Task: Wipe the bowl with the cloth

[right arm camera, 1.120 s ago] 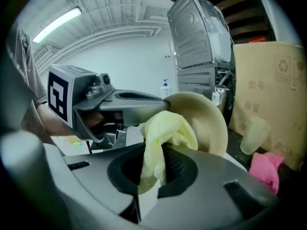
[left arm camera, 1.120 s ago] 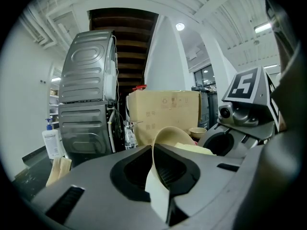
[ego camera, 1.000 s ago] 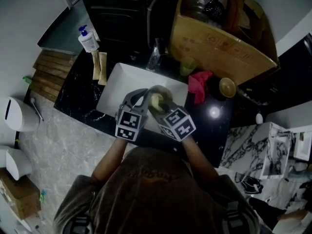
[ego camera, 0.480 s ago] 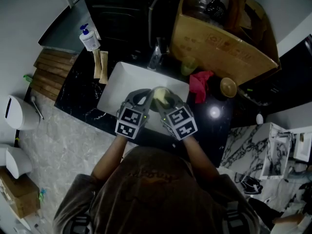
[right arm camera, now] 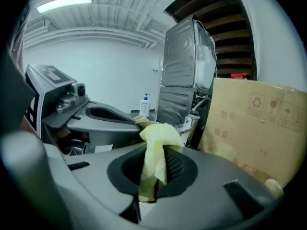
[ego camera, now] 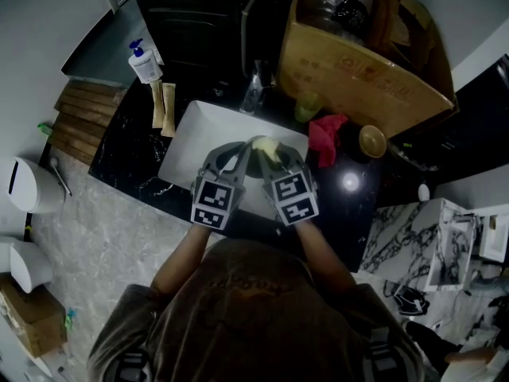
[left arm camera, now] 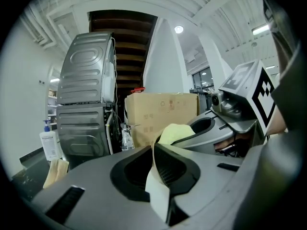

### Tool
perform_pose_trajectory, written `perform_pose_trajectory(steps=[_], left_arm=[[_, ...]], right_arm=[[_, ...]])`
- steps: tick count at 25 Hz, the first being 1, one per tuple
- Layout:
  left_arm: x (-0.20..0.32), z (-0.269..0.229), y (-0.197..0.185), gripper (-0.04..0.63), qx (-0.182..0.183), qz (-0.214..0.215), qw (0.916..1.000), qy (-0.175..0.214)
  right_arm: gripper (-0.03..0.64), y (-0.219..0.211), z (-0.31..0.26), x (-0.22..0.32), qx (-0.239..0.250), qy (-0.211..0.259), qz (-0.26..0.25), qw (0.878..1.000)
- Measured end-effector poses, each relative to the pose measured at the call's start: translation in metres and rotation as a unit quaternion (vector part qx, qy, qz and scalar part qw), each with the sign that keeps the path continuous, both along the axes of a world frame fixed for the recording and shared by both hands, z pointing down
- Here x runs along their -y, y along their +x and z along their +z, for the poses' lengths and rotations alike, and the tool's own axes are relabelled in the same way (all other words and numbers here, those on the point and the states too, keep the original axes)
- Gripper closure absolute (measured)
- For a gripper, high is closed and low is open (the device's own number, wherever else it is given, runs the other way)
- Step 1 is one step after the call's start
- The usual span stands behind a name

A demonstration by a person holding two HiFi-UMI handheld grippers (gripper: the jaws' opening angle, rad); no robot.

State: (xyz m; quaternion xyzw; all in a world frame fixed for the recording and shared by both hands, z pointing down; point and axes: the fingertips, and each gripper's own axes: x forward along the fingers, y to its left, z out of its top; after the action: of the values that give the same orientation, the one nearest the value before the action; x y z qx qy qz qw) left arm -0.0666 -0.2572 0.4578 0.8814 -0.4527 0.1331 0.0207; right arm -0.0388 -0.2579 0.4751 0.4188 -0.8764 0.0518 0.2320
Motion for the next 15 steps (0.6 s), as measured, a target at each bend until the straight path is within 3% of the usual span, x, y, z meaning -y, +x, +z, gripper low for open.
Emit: perform_pose_trajectory(steps=[7,15], left_arm=[[-0.001,0.001,0.002,0.563,0.012,-0.002,0.9999,0.007],[0.003,0.003,-0.006,0.563,0.013,-0.011,0.9998,0.005]], right_arm=[[0.589,0.009,0.020,-0.004,-0.027,-0.040,0.005,0.999],[0.589,-0.006,0.048,-0.027,-0.012,-0.123,-0.058,0.991]])
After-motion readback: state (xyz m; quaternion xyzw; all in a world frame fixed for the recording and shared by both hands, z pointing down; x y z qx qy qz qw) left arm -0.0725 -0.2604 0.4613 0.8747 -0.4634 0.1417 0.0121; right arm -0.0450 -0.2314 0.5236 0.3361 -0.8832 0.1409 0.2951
